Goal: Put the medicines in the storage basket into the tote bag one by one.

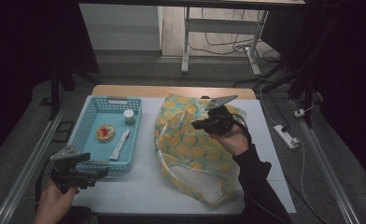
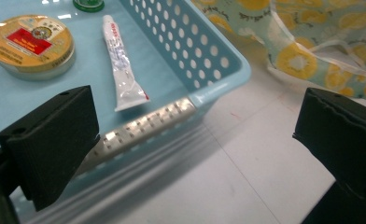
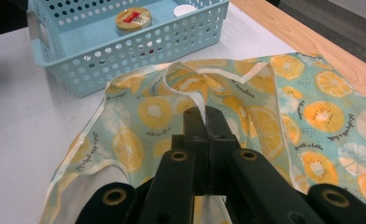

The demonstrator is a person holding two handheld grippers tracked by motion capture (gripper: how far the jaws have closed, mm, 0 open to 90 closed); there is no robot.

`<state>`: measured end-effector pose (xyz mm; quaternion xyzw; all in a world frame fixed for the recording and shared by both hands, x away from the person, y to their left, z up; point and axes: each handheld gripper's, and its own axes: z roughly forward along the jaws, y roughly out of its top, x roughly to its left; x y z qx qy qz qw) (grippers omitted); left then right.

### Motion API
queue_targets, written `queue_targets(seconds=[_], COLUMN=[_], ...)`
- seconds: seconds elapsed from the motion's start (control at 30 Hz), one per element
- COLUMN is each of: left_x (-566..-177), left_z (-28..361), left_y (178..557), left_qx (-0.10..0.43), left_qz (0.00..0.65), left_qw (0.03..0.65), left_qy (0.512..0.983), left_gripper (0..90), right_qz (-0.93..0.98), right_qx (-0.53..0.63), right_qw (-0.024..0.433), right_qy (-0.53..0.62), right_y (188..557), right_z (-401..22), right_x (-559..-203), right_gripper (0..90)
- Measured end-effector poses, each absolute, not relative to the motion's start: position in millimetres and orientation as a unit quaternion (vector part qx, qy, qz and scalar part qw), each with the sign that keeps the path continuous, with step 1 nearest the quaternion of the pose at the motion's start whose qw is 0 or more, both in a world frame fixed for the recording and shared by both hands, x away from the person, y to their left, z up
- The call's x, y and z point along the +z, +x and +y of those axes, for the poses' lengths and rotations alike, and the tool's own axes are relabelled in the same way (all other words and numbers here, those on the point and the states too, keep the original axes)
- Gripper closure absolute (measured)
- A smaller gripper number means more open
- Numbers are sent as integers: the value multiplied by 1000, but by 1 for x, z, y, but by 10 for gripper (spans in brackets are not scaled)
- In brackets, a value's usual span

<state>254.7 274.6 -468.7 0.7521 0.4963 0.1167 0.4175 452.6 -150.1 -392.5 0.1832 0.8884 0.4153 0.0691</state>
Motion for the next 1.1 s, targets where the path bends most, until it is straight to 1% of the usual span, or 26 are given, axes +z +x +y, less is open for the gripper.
queue_targets(seconds=[0.23,0.67,1.1], left_x=[-467,-463,-461], left_z=[275,277,285], left_y=[269,302,335], left_qx=[137,139,136], left_qz=[492,507,526], left_qw=[403,374,373], left_qy=[759,764,752], left_gripper=[0,0,0], right_qz=[889,888,886], right_qx=[414,417,420], right_qw=[68,68,70], right_qy=[184,181,184], right_y=[453,452,453], right_z=[-151,-149,-151], right_x=[-393,-392,-391], right_gripper=[892,892,892])
